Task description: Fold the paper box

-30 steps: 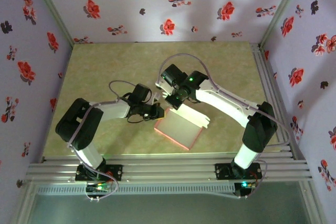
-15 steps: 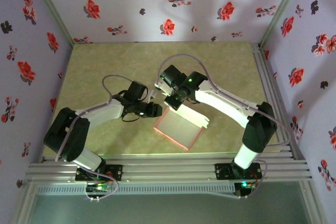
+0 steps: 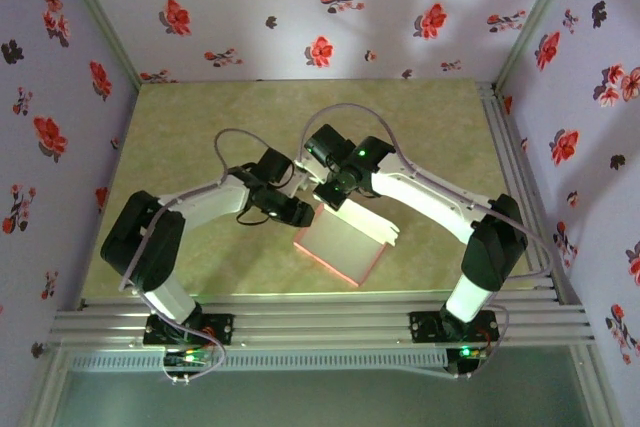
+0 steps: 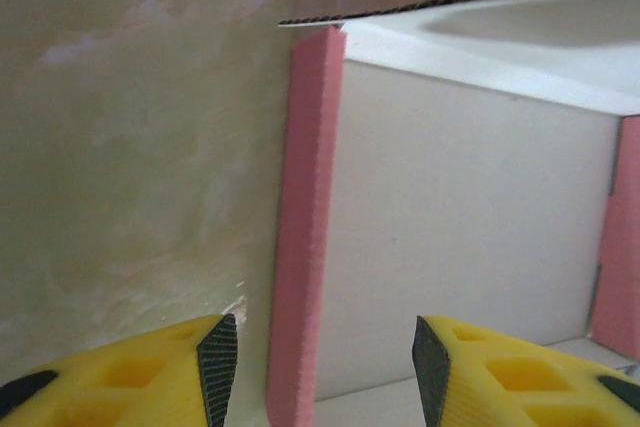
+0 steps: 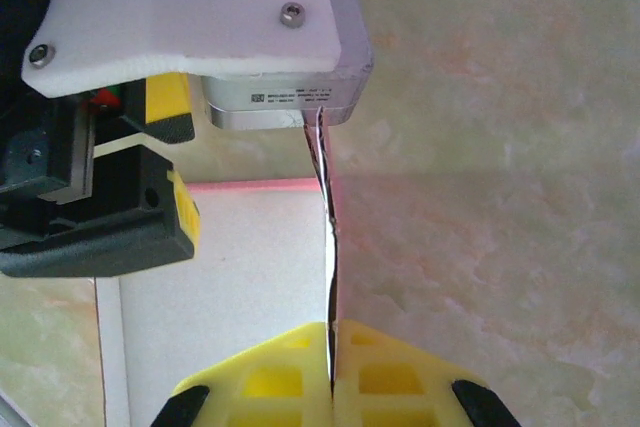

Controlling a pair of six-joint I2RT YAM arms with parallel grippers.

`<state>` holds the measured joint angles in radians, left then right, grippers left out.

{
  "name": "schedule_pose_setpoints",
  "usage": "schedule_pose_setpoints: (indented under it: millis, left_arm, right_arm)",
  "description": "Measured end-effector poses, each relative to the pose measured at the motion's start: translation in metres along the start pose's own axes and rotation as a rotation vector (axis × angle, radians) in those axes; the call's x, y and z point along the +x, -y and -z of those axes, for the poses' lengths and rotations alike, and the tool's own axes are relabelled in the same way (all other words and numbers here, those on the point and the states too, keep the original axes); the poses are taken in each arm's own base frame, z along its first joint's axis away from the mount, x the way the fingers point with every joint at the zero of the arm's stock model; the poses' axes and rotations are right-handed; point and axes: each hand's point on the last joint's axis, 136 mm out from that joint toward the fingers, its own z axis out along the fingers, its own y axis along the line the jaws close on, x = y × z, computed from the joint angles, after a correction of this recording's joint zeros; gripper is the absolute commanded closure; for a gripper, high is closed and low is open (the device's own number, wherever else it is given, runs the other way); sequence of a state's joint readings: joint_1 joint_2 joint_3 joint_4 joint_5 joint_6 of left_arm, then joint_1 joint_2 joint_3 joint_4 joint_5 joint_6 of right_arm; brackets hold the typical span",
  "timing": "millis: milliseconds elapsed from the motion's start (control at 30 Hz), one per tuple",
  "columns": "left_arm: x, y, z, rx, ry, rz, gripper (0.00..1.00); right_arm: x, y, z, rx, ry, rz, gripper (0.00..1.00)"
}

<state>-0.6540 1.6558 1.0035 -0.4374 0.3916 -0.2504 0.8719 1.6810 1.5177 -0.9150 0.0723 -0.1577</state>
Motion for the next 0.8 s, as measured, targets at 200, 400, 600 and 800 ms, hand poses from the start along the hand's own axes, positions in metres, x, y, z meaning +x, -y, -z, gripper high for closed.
schedule_pose_setpoints:
  millis: [200,400,600,800]
  left_arm:
    - [0.001,-0.003,-0.005,-0.045,-0.001,-0.041,0.56]
    - [-0.001,-0.001,-0.016,-0.062,0.003,-0.061,0.56]
    - [-0.006,-0.004,-0.014,-0.079,0.037,-0.05,0.54]
    - [-0.013,0.003,0.006,-0.067,0.099,-0.061,0.52]
  right_arm:
    - [0.0,0.001,0.0,0.001,-0.011,0.0,0.95]
    - [0.001,0.003,0.001,-0.004,-0.015,-0.018,0.72]
    - [0.005,0.012,0.003,-0.023,-0.011,-0.077,0.62]
    - [0.028,0.016,0.009,-0.047,-0.021,-0.144,0.62]
